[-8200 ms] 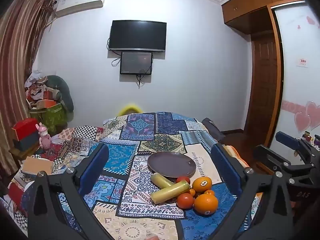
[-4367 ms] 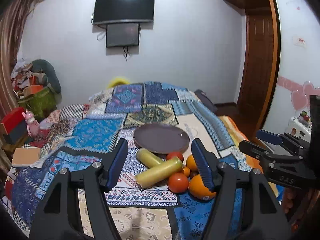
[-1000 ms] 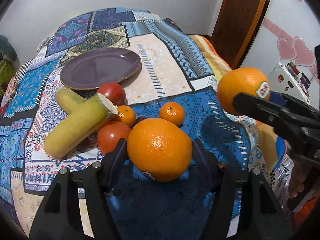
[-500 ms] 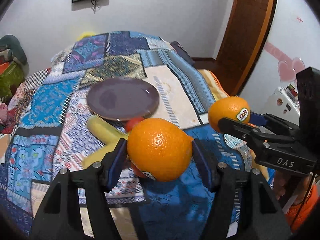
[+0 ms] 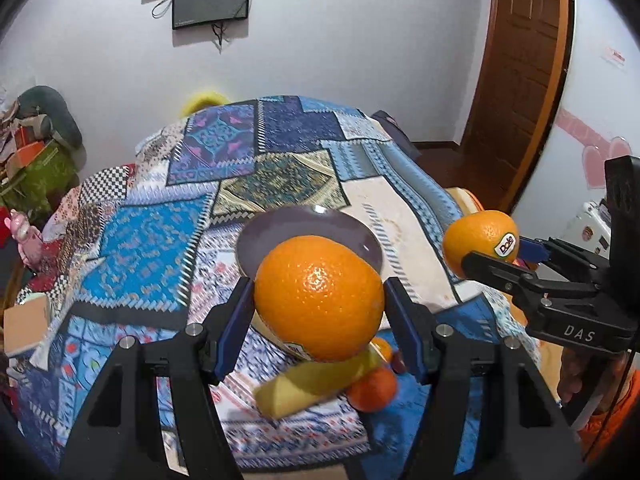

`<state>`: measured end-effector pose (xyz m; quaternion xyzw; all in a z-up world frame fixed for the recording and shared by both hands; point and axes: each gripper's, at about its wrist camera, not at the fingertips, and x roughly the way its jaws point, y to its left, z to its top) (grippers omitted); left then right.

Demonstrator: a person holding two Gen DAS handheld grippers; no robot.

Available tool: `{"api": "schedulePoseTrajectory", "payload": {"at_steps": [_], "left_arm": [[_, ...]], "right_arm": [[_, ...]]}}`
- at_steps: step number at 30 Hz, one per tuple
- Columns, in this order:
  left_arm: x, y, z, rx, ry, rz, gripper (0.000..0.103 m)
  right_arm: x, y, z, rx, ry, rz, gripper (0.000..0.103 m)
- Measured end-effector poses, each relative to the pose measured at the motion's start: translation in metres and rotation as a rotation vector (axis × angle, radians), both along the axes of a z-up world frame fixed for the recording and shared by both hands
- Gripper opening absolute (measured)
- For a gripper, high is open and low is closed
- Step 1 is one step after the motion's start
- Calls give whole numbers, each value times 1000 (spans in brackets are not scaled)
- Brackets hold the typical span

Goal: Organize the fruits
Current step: 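Carry both held oranges up and over the dark plate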

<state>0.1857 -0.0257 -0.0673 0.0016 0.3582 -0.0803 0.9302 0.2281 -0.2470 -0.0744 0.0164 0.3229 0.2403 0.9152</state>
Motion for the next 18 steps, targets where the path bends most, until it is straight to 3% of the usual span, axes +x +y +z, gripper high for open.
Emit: {"api": "schedulePoseTrajectory", "payload": {"at_steps": [18], "left_arm": [[89,34,-25,-14,52,37,65]], "right_arm": [[66,42,-7,-64,-9,25,62]]}}
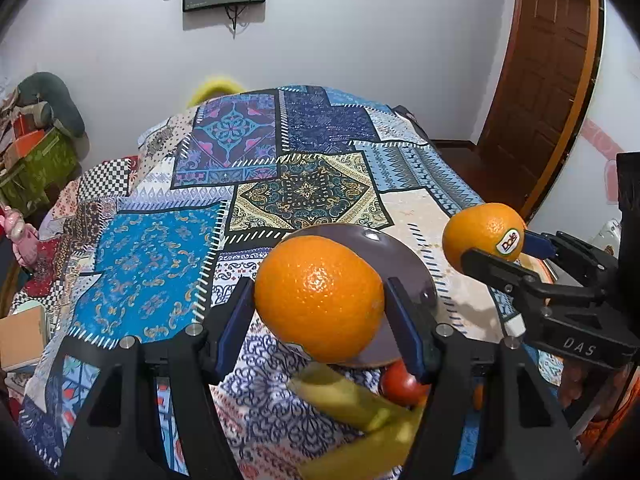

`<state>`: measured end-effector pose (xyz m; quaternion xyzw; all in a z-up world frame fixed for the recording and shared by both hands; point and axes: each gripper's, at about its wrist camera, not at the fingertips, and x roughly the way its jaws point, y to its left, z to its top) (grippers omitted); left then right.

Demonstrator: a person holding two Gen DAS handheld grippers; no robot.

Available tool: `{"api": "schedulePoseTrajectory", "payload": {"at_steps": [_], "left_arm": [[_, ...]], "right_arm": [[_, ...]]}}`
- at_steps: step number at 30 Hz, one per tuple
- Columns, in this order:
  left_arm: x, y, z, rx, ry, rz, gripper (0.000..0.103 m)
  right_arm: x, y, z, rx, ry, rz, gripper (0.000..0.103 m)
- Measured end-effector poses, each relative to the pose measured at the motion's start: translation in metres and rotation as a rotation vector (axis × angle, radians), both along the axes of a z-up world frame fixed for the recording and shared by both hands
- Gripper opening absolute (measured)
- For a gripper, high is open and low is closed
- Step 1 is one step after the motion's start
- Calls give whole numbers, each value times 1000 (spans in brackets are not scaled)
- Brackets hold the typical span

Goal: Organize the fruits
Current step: 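Carry both held oranges up and over the dark plate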

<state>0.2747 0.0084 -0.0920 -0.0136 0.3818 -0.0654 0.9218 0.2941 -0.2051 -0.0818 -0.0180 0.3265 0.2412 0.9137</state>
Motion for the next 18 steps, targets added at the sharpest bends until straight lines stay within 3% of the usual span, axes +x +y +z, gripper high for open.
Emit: {"api": "schedulePoseTrajectory", "payload": {"at_steps": [18], "left_arm": [[54,-7,-43,17,77,-44,65]], "right_arm": [[46,21,-50,-107,107,39,62]]}}
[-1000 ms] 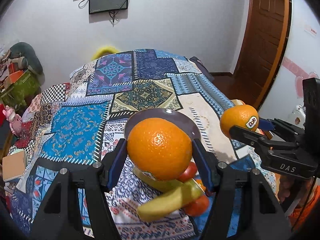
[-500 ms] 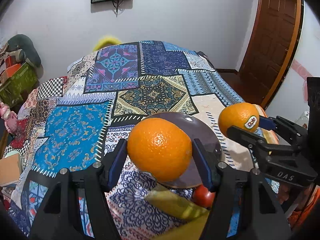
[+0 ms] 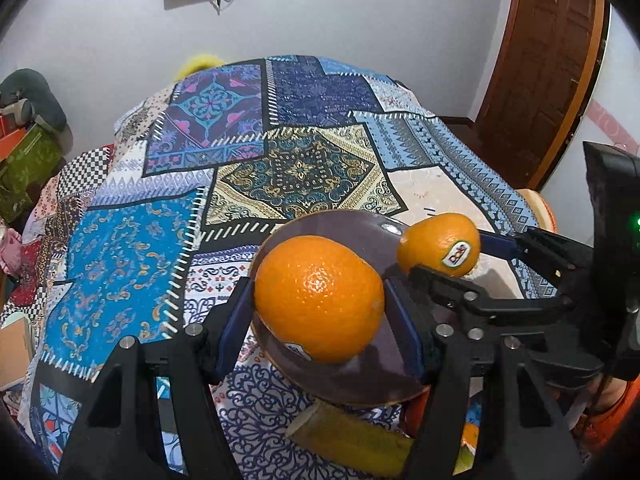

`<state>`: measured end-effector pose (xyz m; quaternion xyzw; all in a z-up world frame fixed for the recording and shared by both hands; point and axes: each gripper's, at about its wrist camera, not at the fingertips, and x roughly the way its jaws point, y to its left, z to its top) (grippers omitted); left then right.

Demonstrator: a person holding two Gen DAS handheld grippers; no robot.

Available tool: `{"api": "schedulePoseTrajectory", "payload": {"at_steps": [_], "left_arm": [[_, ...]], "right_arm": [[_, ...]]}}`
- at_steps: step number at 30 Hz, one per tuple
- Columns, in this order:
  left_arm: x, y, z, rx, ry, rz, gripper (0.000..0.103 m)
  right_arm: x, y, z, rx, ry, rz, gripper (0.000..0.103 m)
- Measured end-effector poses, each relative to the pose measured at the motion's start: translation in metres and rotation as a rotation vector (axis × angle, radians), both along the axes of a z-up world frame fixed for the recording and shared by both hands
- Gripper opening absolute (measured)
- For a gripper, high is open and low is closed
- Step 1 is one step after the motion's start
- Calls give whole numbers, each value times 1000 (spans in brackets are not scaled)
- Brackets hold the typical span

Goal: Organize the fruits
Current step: 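Carry both held oranges up and over the dark plate, then lower both oranges onto the dark plate and open both tools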

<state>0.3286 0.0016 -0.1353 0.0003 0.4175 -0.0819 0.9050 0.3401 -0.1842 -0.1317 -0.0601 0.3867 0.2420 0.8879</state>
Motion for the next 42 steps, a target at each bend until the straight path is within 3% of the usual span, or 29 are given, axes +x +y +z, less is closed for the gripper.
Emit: {"api": "schedulePoseTrajectory", "payload": {"at_steps": [16,24,31,42], "left_arm": [[27,-8,-31,-20,108,-45,65],[28,-5,-34,-29,113,-40,66],[17,-7,-19,-4,63,-47,66],[-20,1,13,3,4,-26,66]], "right_arm": [[5,21,-17,-94,49,93,62],[7,22,-17,-95,60,100,64],[3,17,-10,-73,52,87,70],[-22,1,21,-46,-9,51,71]]}}
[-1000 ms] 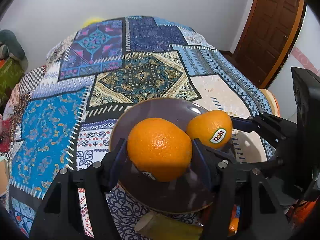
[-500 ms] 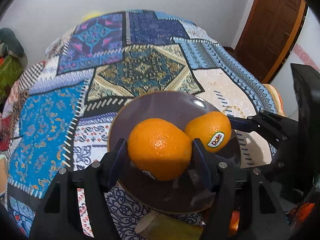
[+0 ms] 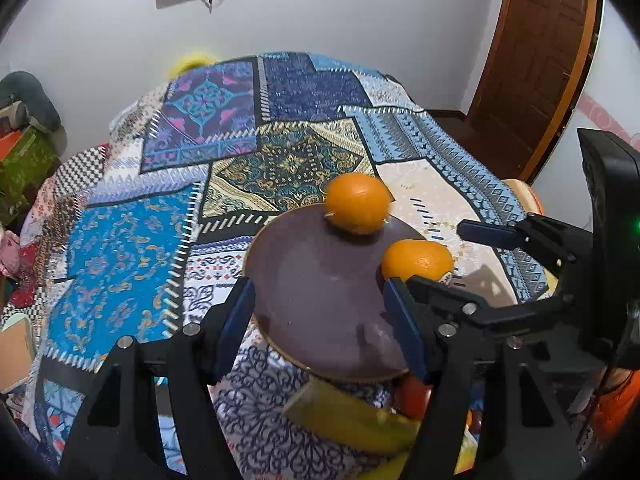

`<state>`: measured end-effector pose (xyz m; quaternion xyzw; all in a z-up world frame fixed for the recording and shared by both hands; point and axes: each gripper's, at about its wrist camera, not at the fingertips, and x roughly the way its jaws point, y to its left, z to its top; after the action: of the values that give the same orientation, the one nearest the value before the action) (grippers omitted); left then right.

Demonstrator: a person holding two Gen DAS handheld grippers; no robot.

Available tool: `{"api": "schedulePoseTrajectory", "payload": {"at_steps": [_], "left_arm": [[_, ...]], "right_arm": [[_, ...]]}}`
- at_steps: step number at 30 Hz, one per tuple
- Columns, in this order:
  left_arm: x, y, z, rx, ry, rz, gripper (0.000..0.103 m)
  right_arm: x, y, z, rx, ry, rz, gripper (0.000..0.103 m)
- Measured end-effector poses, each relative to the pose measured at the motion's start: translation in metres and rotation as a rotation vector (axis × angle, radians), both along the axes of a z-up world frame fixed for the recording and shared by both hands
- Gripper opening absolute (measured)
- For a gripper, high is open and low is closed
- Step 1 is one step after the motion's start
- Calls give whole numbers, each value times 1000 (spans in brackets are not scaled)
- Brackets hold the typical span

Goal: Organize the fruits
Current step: 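Lower both oranges onto the dark plate and open both tools, then move both tools back toward the red tomatoes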

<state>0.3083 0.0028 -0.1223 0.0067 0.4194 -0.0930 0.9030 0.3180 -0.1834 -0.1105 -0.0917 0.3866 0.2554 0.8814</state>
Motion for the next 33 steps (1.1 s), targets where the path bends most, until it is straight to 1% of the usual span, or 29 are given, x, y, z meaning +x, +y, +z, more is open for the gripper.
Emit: {"api": "schedulePoseTrajectory", "payload": {"at_steps": [3,8,10,14,17,19,25,28,33], "left_arm": [[-16,0,10,23,-24,1,67],[-42,3,21,7,-33,7,69],[-52,3,22,3,-31,7,70],[-74,3,19,5,-19,7,72],[-89,3,11,7,5,9,73],[-100,5,5,10,20,14,73],[-122,14,-8,-6,60,31,73],[-125,16,-9,-13,65,38,73],[-127,17,-6,-19,47,41,74]], "right_arm": [[-10,-8,8,11,-10,-14,71],[-29,-23,19,34,-23,-37,73],[-37,-30,21,42,-23,-45,74],[-54,-40,20,48,-22,-57,75],[-64,-42,15,47,-11,-56,77],[-69,-40,7,41,6,-49,78],[-77,-21,-22,6,71,-15,78],[-81,-13,-28,-9,77,-8,78],[-91,-2,-29,-6,83,17,78]]}}
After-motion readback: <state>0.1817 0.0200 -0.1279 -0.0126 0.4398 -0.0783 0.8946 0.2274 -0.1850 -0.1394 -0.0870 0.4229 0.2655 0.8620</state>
